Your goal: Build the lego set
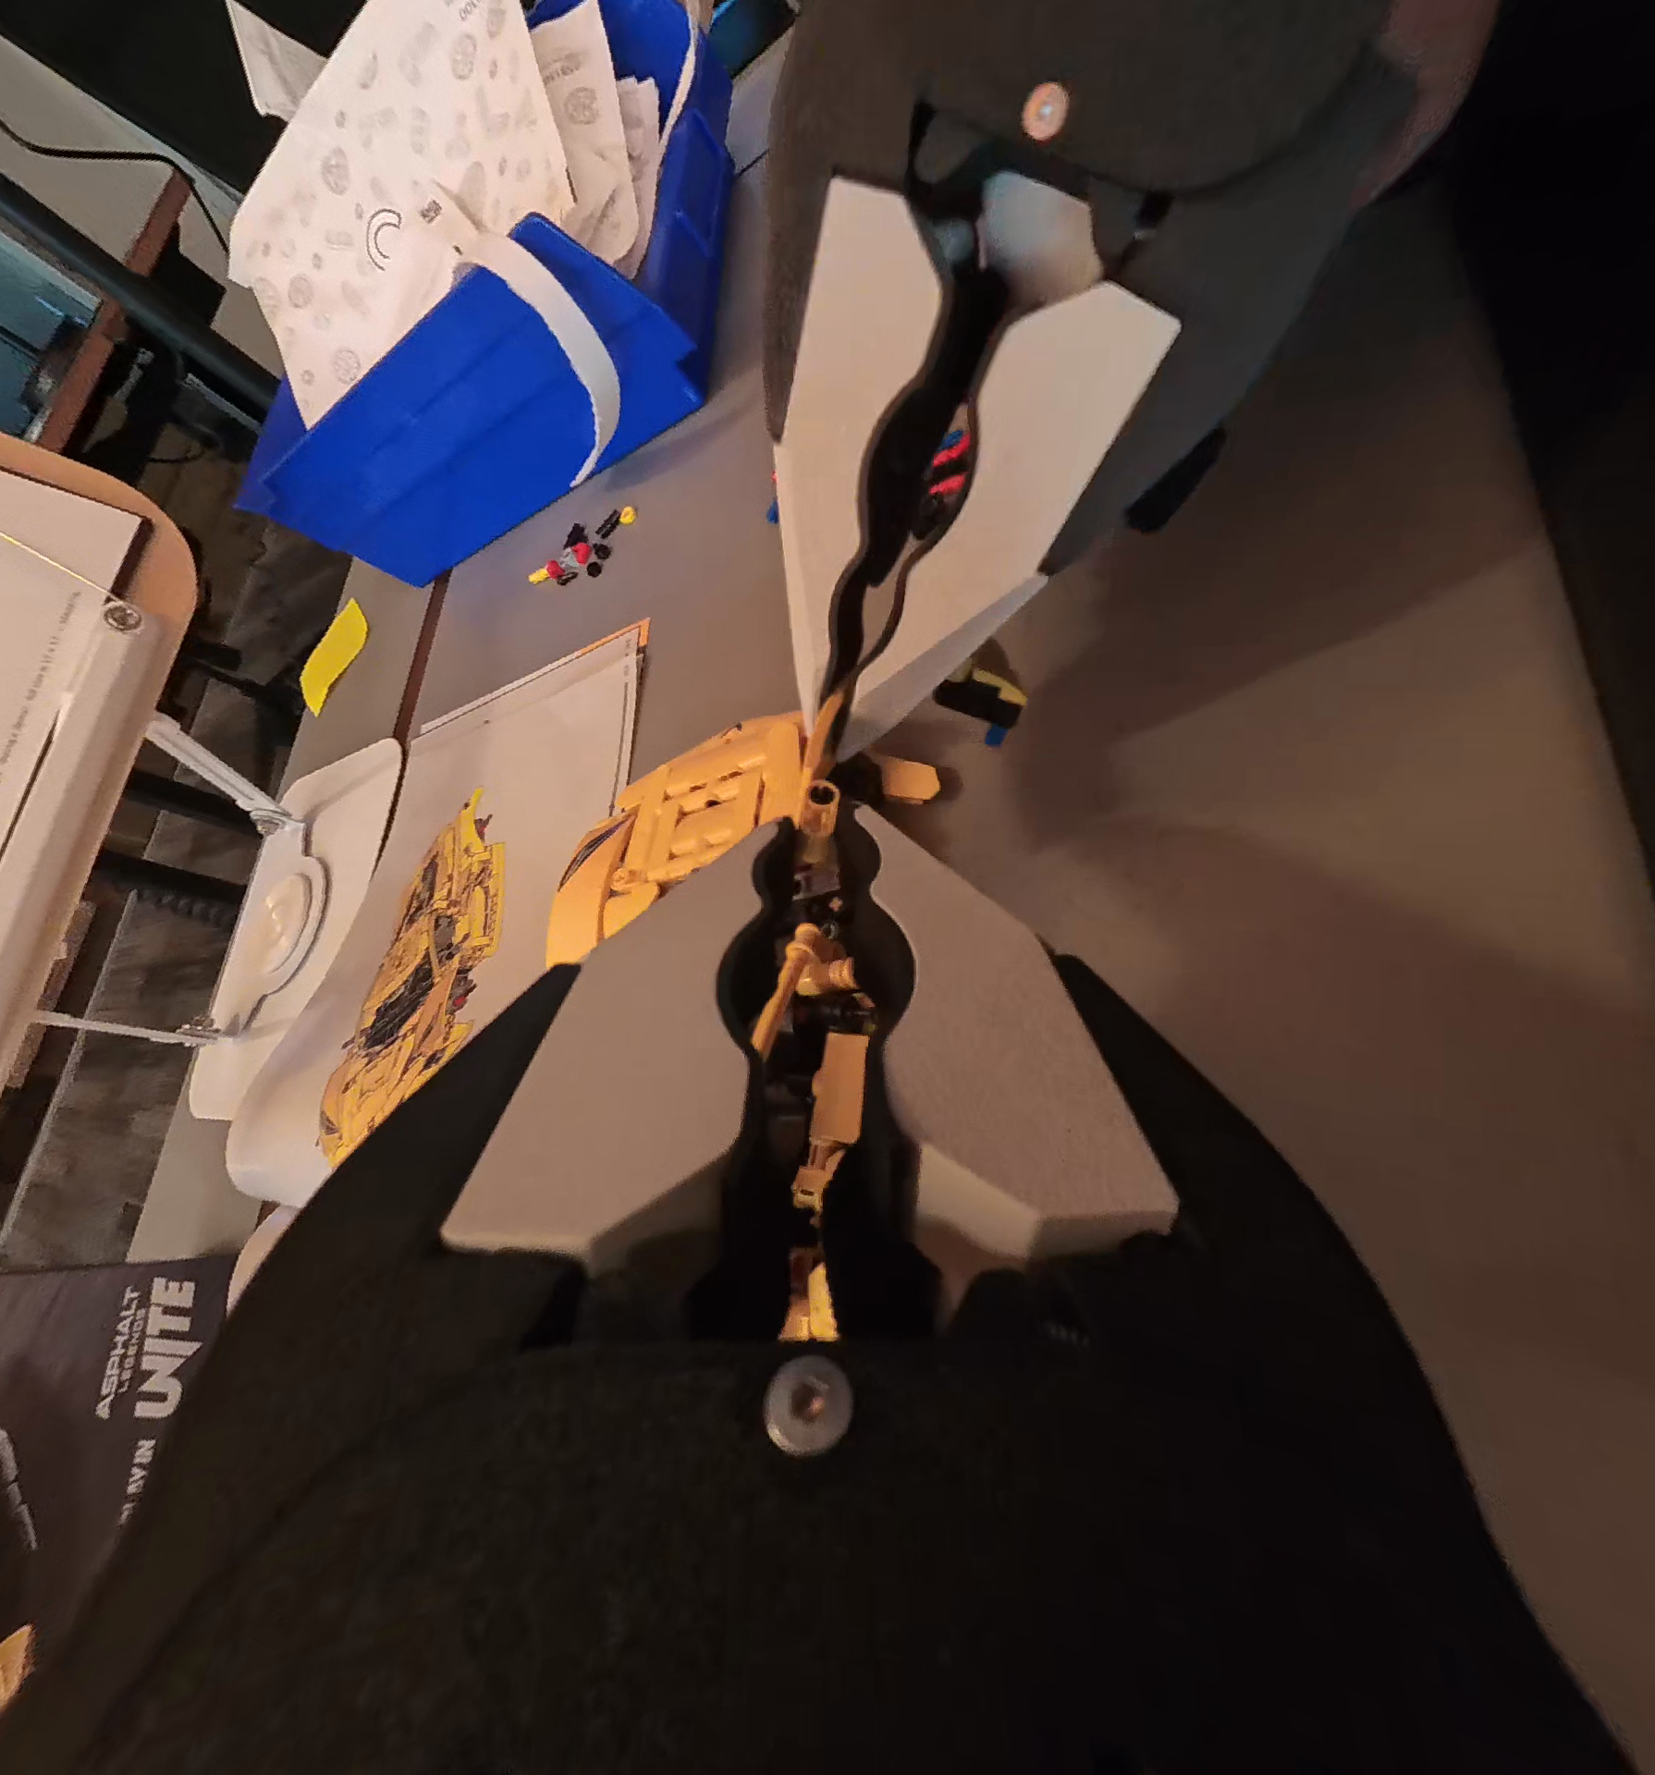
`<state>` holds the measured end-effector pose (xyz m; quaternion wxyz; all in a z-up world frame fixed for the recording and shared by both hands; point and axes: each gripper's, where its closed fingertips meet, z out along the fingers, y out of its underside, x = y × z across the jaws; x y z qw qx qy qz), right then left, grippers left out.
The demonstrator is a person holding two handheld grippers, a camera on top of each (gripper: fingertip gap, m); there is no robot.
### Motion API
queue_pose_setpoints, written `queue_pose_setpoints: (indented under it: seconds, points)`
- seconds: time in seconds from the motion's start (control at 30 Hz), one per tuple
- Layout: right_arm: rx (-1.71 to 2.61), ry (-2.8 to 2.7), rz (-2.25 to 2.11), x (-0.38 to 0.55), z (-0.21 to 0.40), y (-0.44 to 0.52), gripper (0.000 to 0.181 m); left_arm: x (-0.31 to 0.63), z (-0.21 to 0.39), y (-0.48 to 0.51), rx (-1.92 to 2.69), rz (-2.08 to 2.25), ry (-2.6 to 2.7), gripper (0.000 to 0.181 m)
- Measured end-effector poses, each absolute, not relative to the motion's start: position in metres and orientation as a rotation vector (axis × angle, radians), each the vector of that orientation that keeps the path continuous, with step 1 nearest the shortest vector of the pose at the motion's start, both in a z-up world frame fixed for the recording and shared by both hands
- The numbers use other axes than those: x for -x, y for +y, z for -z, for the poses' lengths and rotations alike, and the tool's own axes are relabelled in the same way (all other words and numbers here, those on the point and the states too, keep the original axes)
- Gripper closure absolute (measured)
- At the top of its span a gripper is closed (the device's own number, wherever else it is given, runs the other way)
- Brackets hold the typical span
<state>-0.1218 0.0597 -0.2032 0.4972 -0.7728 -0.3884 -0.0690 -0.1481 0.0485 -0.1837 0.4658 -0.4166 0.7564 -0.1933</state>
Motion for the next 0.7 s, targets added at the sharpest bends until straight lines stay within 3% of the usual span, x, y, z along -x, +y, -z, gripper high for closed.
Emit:
queue_pose_setpoints:
  seconds: [0.03,0.17,0.27,0.47,0.6,0.7]
  points:
    - [1.898,-0.911,0.064,0.124,0.204,0.058,0.178,0.149,0.183,0.048,1.018,0.484,1.859,0.174]
    - [1.863,-0.926,-0.639,0.149,0.177,0.032,0.136,0.152,0.169,0.037,0.833,0.484,1.852,0.175]
    - [1.758,-0.954,-1.152,0.159,0.145,0.014,0.136,0.156,0.161,0.025,0.696,0.466,1.842,0.175]
    - [1.796,-1.196,-1.451,0.170,0.151,0.012,0.136,0.162,0.151,0.012,0.551,0.432,1.825,0.175]
    - [1.847,-1.293,-1.334,0.177,0.162,0.019,0.154,0.166,0.156,0.010,0.539,0.420,1.836,0.175]
    - [1.892,-1.314,-1.211,0.177,0.170,0.024,0.157,0.167,0.163,0.015,0.558,0.378,1.848,0.175]
